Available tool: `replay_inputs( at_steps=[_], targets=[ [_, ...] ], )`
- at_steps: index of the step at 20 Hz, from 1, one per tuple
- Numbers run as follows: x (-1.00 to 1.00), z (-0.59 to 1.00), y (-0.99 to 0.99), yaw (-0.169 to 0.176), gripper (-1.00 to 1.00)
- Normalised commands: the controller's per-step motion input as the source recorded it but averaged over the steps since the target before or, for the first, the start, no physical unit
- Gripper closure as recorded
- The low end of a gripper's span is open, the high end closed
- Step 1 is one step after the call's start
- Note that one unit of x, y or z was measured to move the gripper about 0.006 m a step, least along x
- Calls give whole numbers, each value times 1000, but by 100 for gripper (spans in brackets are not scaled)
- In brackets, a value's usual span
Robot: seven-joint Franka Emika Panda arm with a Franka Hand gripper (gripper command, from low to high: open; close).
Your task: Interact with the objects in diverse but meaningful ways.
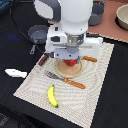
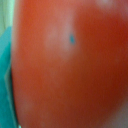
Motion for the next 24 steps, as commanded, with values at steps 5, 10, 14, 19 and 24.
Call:
replay_inputs(
  at_steps=[5,10,14,19,24],
  targets=[
    [245,0,0,-17,-100],
    [207,0,0,-12,-100],
    [-4,383,-132,-2,-100],
    [-189,1000,-390,-29,-100],
    [-151,950,-698,2,-100]
  ],
)
